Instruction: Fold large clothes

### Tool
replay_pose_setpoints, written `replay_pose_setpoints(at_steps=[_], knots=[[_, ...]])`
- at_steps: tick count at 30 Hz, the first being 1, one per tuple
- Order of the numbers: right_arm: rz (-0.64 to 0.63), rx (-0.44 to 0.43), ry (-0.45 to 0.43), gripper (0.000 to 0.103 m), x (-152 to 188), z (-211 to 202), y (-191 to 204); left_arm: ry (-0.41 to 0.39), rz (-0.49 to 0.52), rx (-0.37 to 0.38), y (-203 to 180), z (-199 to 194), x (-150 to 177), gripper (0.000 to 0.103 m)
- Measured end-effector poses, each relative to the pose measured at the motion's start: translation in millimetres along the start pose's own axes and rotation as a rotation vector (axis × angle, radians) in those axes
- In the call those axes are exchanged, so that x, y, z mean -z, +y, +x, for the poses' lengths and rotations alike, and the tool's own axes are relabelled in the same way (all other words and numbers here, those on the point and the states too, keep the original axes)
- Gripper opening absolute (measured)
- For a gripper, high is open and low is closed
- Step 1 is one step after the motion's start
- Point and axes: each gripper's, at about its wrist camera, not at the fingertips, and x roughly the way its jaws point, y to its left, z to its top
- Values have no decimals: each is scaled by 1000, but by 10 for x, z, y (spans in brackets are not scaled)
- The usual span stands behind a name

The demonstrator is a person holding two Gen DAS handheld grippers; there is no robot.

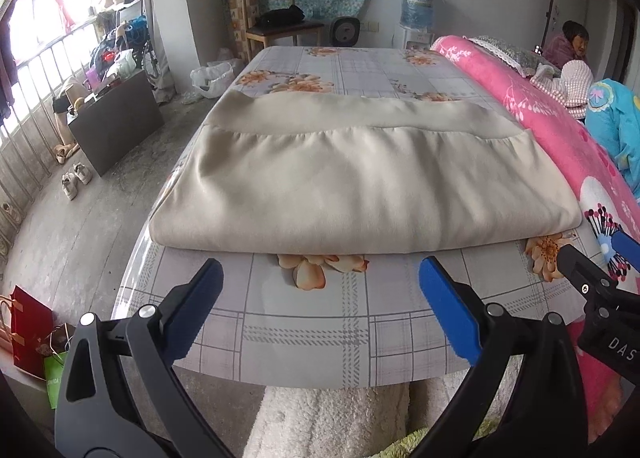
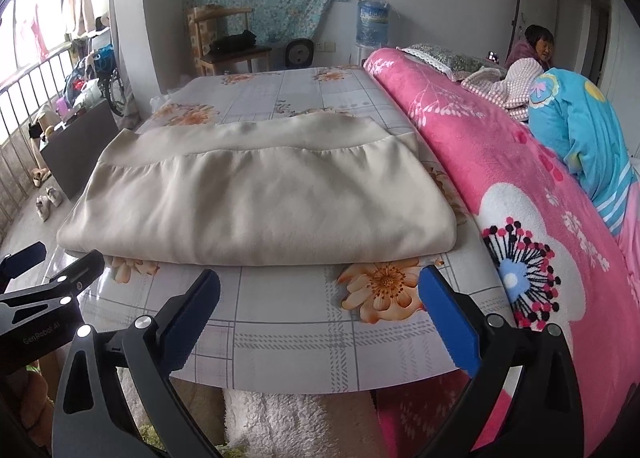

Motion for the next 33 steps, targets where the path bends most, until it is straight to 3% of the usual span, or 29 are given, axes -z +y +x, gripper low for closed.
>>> replay_pose_setpoints(at_steps=[8,33], knots=[[-27,5,55,97,81,109,76,38,15,-6,-62,61,36,95],[-39,23,63,97,71,118,71,66,28,27,-135,117,62,95]])
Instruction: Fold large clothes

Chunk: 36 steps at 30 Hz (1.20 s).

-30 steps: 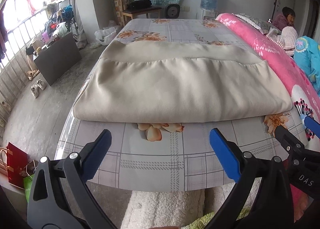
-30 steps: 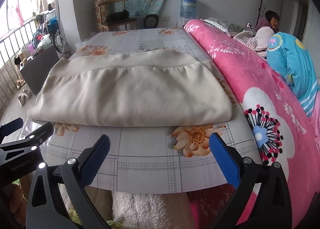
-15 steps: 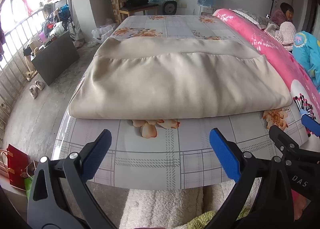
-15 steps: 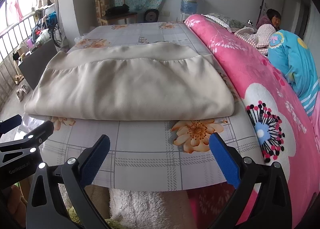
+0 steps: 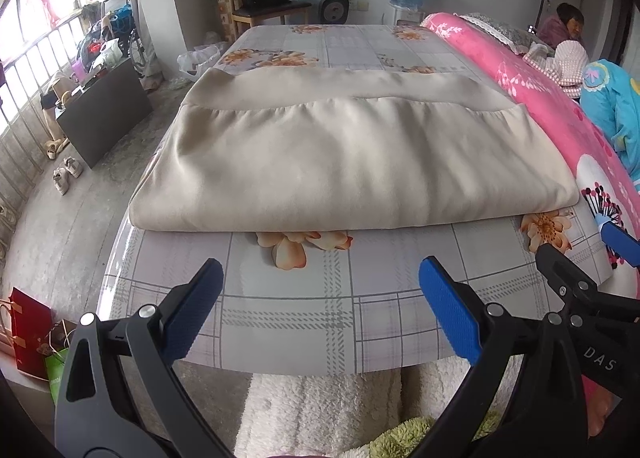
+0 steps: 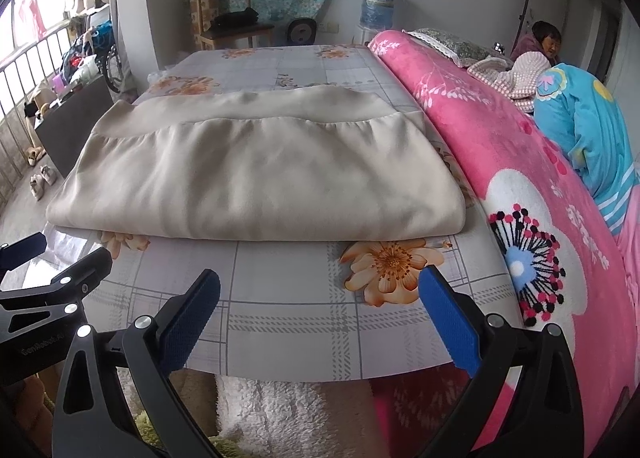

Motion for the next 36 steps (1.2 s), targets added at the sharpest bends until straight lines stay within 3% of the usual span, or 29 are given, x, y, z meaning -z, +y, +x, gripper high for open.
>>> replay_pose_setpoints(at_steps=[36], knots=[[-3,3,6,97,-6,6,14,2,2,6,-3,26,5,95]])
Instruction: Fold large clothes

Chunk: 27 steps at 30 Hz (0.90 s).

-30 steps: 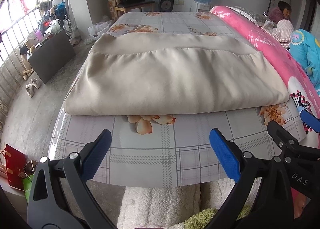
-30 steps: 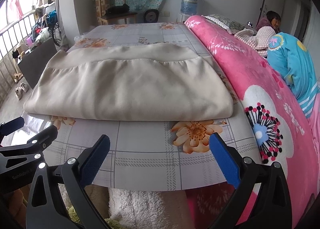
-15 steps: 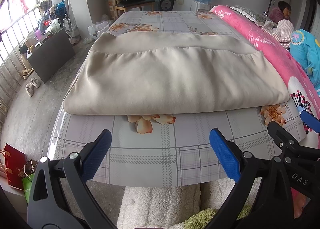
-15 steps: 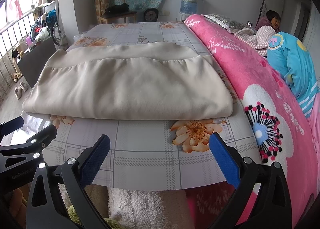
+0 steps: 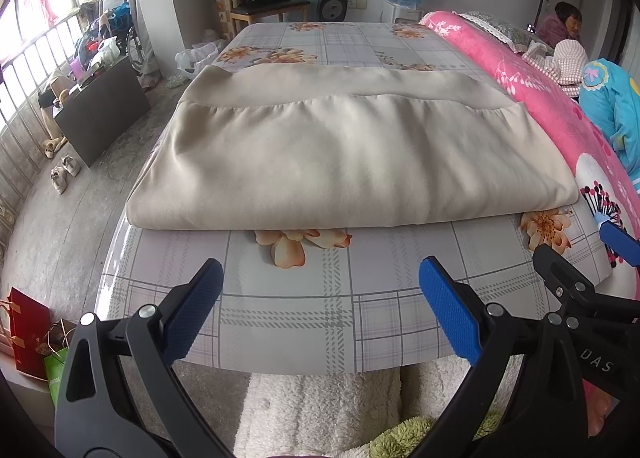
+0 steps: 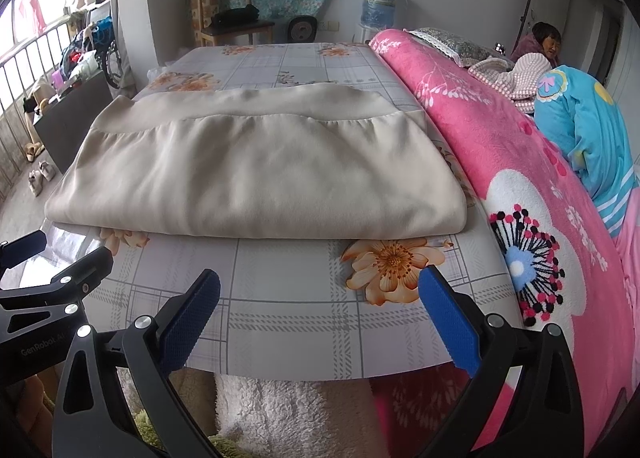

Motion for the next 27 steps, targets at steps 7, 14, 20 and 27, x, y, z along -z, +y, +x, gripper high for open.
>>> replay_pose_setpoints(at_steps=[7,14,20,27], knots=[[-4,-1,0,97,11,1,7,0,-1,0,-3,4,-2,95],[-9,-3,3,97,11,14,7,-1,1,0,3,2,-3,95],[-9,-4,6,97,9,23,4,0,3,1,-1,9,-7,95],[-11,-5,8,97,8,34,0,0,2,2,1,8,-7,95]])
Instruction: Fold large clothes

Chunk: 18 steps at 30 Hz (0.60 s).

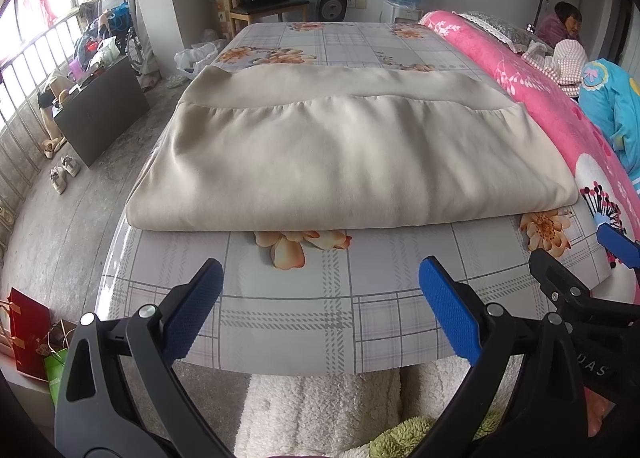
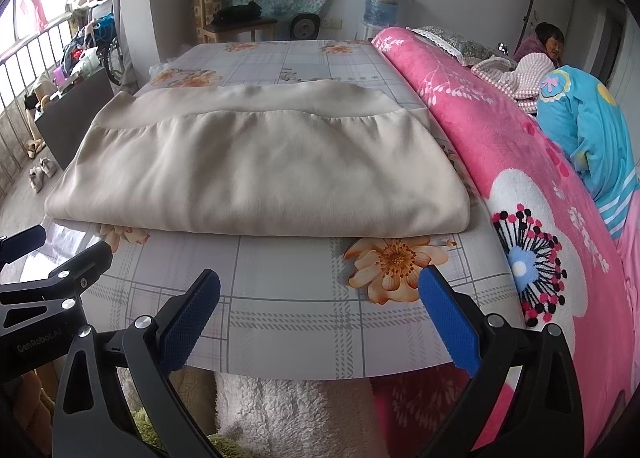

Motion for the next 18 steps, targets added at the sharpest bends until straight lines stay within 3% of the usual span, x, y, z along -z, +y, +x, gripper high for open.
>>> replay_pose_setpoints(at_steps=[18], knots=[[0,-1,5,97,17,27,-15,-1,1,0,6,-3,-2,95]])
